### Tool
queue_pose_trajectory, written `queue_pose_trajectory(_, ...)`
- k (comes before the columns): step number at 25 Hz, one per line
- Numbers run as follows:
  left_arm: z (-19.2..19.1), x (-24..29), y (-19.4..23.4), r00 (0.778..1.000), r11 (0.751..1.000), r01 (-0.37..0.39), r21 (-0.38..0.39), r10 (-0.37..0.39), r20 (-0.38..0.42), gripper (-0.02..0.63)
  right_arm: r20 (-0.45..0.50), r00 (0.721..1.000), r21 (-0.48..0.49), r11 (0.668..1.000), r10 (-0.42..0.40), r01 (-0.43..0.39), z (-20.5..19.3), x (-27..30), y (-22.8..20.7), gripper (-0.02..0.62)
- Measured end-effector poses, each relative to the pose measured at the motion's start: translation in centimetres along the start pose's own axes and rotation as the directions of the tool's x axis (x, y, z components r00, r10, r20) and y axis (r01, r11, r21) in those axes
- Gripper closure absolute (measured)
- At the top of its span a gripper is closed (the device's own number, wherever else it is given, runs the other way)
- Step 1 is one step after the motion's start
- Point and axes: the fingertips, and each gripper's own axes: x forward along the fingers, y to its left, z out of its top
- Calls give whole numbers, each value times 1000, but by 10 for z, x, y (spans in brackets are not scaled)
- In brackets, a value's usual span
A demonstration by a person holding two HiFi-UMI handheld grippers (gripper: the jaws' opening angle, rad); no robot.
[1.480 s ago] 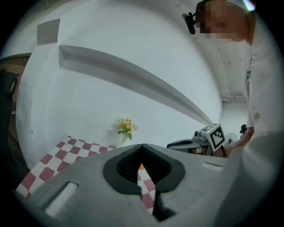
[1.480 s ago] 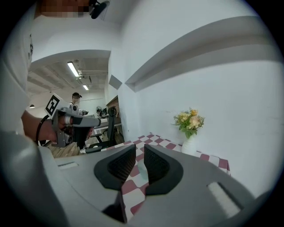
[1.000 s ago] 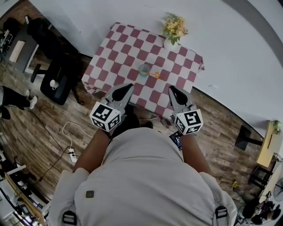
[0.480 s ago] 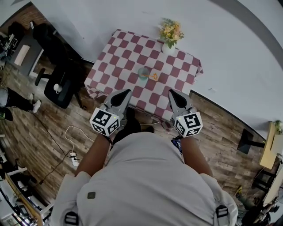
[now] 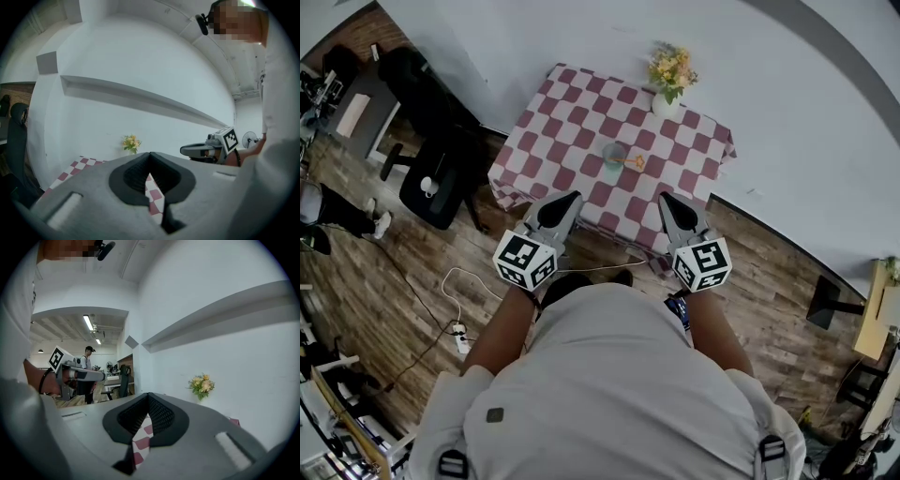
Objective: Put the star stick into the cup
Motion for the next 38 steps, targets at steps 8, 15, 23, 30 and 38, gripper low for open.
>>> queue_pose_trajectory(8,7,-34,22,998,998,58,6,-58,6,603,9,999,-10,999,-51,51,14,12,39,586)
queue_pose_trajectory(15,3,-72,44,994,994,112,2,-112,-9,603,0,993,9,993,-116,116,9,20,80,586)
queue_pose_trajectory(23,-10,-101,52,985,985,173,-18,-174,-25,603,-11,985,7,985,-175,175,4,12,114,586)
queue_pose_trajectory(30,-11,-110,37,985,985,170,-4,-170,-6,603,17,989,-28,989,-148,148,8,-6,122,586)
queue_pose_trajectory(38,2,-103,-11,990,991,136,5,-136,23,603,33,997,-51,996,-75,76,11,-45,114,586)
